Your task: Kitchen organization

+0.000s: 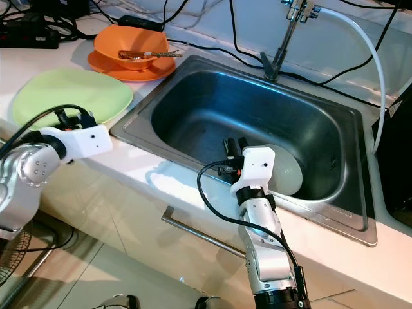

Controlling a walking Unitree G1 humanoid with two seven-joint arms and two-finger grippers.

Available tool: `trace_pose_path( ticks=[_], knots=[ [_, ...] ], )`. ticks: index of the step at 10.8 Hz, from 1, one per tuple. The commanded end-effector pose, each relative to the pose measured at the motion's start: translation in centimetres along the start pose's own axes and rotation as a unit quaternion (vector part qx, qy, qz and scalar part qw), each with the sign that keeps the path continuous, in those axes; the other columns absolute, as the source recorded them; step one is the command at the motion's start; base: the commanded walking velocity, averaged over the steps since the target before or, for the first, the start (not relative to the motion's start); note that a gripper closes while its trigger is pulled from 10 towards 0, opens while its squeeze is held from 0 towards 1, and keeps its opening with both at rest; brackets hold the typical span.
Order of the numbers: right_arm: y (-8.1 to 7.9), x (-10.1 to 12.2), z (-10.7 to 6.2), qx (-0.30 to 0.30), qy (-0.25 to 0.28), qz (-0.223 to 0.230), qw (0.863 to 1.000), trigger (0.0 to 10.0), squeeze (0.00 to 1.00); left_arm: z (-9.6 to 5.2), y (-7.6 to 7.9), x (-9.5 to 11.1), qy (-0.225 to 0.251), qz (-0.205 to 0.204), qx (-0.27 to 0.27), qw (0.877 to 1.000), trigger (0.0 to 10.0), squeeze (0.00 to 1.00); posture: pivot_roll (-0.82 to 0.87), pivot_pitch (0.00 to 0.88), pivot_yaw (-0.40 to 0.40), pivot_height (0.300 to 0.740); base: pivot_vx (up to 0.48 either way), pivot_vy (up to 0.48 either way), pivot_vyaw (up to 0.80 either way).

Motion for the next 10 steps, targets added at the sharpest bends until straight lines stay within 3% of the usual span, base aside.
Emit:
trace_pose_path(
  ticks=[1,6,8,10],
  knots=[
    [0.4,-0.8,0.0,-0.006,-0.018,-0.005,1.0,10.0,0.0,0.3,1.4,0.0,-0.001,0.002,-0.027,1.0,0.0,0.0,-0.04,0.085,-0.107,0.74,0.0,0.0,0.0],
    [0.4,-1.0,-0.1,-0.007,-0.023,-0.002,1.0,10.0,0.0,0.3,1.3,0.0,-0.004,0.011,-0.023,1.0,0.0,0.0,-0.04,0.086,-0.106,0.74,0.0,0.0,0.0],
    [0.4,-1.1,-0.1,-0.008,-0.024,0.0,1.0,10.0,0.0,0.4,-0.3,0.1,-0.002,0.025,0.015,1.0,0.0,0.0,-0.04,0.086,-0.107,0.74,0.0,0.0,0.0],
    [0.3,-1.1,-0.1,-0.006,-0.024,0.0,1.0,10.0,0.0,-0.1,-3.2,1.4,0.024,0.033,0.096,0.995,0.0,0.0,-0.04,0.086,-0.109,0.74,0.0,0.0,0.0]
  ],
)
Point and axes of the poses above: a point about 5 cm out from each wrist's last joint towards the gripper, its own z axis pointing out of the wrist towards the gripper, its own x axis along the axis of the wrist's last joint, y = z × x, the point moved 5 cm from there along z, pointing out of the wrist towards the gripper, and after that the axes turned 12 degrees about -z, right-handed, at the moved point
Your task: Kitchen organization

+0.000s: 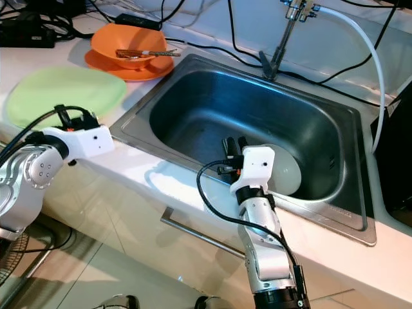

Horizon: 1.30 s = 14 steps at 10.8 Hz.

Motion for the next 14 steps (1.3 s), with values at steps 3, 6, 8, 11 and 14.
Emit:
trace_pose_path(
  ticks=[3,6,8,11,14],
  knots=[
    [0.4,-1.2,-0.1,-0.004,-0.026,-0.002,1.0,10.0,0.0,-0.6,-4.4,3.2,0.057,0.009,0.113,0.992,10.0,0.0,-0.04,0.081,-0.111,0.74,0.0,0.0,0.0],
    [0.4,-1.0,0.3,-0.004,-0.024,-0.001,1.0,10.0,0.0,-2.2,-7.3,8.8,0.182,0.021,0.195,0.963,10.0,0.0,-0.04,0.081,-0.113,0.74,0.0,0.0,0.0],
    [0.6,-0.7,0.6,-0.008,-0.021,0.002,1.0,10.0,0.0,-3.4,-6.4,12.7,0.269,0.018,0.191,0.944,10.0,0.0,-0.04,0.076,-0.111,0.74,0.0,0.0,0.0],
    [1.6,0.5,1.6,-0.033,-0.015,0.037,0.999,10.0,0.0,-3.8,-1.5,17.3,0.361,-0.005,0.092,0.928,10.0,0.0,-0.05,0.071,-0.107,0.74,0.0,0.0,0.0],
    [2.9,1.4,2.4,-0.063,-0.017,0.089,0.994,10.0,1.0,-3.2,0.5,18.7,0.382,-0.017,0.057,0.922,10.0,0.0,-0.05,0.055,-0.102,0.74,0.0,0.0,0.0]
  ],
)
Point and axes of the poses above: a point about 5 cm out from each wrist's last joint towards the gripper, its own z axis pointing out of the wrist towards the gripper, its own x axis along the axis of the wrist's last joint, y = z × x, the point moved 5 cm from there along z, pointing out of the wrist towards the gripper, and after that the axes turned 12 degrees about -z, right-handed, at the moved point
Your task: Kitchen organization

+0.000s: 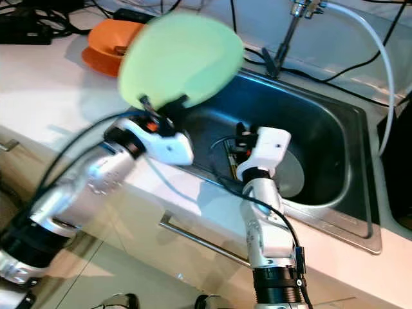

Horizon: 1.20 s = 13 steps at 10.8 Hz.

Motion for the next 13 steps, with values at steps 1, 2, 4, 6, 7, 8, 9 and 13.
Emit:
trace_pose_path(
  ticks=[1,2,4,6,7,8,9,13],
  knots=[
    [1.2,1.1,0.3,-0.023,0.009,0.024,0.999,10.0,1.0,0.5,-0.8,1.5,0.031,0.007,0.012,0.999,10.0,0.0,-0.06,0.052,-0.098,0.74,0.0,0.0,0.0],
    [1.5,1.7,0.4,-0.024,0.012,0.032,0.999,10.0,1.0,0.6,-0.5,1.5,0.032,0.004,0.006,0.999,10.0,0.0,-0.06,0.049,-0.096,0.74,0.0,0.0,0.0],
    [2.3,2.5,0.6,-0.032,0.017,0.083,0.996,10.0,1.0,0.6,-0.1,1.5,0.033,0.002,0.001,0.999,10.0,0.0,-0.06,0.045,-0.096,0.74,0.0,0.0,0.0],
    [2.7,3.2,0.5,-0.023,0.024,0.138,0.99,10.0,1.0,0.6,0.4,1.5,0.034,-0.004,-0.01,0.999,10.0,0.0,-0.06,0.04,-0.093,0.74,0.0,0.0,0.0],
    [2.2,3.5,0.3,0.0,0.024,0.18,0.983,10.0,1.0,0.6,0.7,1.6,0.035,-0.004,-0.015,0.999,10.0,0.0,-0.07,0.042,-0.092,0.74,0.0,0.0,0.0],
    [1.6,3.9,0.1,0.022,0.028,0.215,0.976,10.0,1.0,0.6,0.8,1.6,0.034,-0.005,-0.018,0.999,10.0,0.0,-0.07,0.044,-0.092,0.74,0.0,0.0,0.0],
    [0.3,5.7,-0.3,0.075,0.054,0.257,0.962,10.0,0.64,0.7,1.2,1.3,0.028,-0.006,-0.027,0.999,10.0,0.0,-0.07,0.051,-0.09,0.74,0.0,0.0,0.0],
    [-0.7,7.8,-1.2,0.139,0.085,0.307,0.938,10.0,0.0,0.8,1.0,1.1,0.02,-0.01,-0.024,0.999,10.0,0.0,-0.07,0.062,-0.092,0.74,0.0,0.0,0.0]
  ],
)
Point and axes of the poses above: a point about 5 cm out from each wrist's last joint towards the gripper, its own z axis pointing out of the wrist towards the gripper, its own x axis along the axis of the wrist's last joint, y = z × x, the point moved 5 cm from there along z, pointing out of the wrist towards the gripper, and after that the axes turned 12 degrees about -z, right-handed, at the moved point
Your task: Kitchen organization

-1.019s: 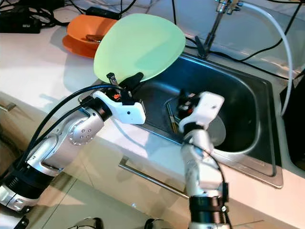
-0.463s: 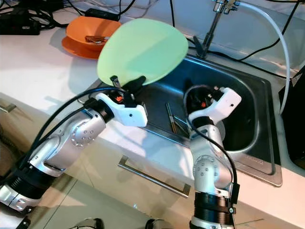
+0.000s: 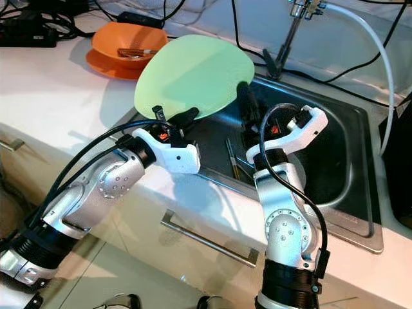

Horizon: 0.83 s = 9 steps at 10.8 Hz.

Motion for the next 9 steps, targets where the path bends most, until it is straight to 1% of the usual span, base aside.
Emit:
trace_pose_path(
  ticks=[1,4,6,9],
  knots=[
    [-0.2,0.6,-0.3,0.006,0.006,0.001,1.0,10.0,0.0,0.3,-0.7,0.8,0.015,0.008,0.009,1.0,10.0,0.0,-0.07,0.064,-0.092,0.74,0.0,0.0,0.0],
    [-0.4,0.0,-0.2,0.007,-0.004,0.009,1.0,10.0,0.0,0.4,-0.4,1.2,0.026,0.006,0.0,1.0,10.0,0.0,-0.07,0.067,-0.093,0.74,0.0,0.0,0.0],
    [0.0,-1.5,-0.3,0.0,-0.027,0.008,1.0,10.0,0.0,0.5,-0.3,1.6,0.034,0.008,-0.003,0.999,10.0,0.0,-0.06,0.069,-0.095,0.74,0.0,0.0,0.0],
    [0.3,-2.3,-0.1,-0.008,-0.04,0.006,0.999,10.0,0.0,0.5,0.0,2.0,0.043,0.009,-0.01,0.999,10.0,0.0,-0.06,0.071,-0.097,0.74,0.0,0.0,0.0]
  ],
)
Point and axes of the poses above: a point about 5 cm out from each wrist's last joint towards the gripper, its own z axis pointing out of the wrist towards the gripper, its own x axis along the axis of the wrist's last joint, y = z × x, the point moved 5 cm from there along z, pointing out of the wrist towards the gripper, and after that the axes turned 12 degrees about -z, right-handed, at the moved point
